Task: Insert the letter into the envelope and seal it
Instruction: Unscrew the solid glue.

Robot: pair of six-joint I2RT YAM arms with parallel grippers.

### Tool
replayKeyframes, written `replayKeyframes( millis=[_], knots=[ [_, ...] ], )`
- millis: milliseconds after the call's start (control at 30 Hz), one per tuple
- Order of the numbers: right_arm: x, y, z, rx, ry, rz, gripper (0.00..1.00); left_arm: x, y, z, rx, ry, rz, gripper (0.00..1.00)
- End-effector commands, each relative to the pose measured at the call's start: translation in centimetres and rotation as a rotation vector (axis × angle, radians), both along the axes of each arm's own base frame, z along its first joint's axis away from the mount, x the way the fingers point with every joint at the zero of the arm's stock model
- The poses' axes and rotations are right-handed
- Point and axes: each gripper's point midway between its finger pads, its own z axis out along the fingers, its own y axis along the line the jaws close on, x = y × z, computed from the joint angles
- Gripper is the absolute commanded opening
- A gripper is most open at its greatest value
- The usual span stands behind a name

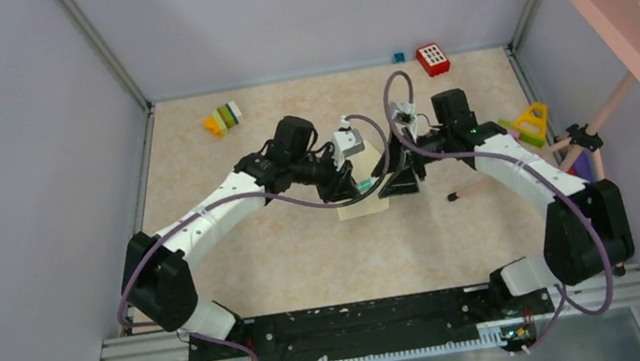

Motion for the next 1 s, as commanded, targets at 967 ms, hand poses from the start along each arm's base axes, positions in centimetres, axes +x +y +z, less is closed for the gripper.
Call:
replayKeyframes(
  millis=[967],
  knots=[
    [-5.0, -2.0, -1.4, 0.166, -1.038, 0.158, 0.47, -5.8, -2.1, 0.0, -0.131, 0.478, -0.344, 0.13]
  ],
)
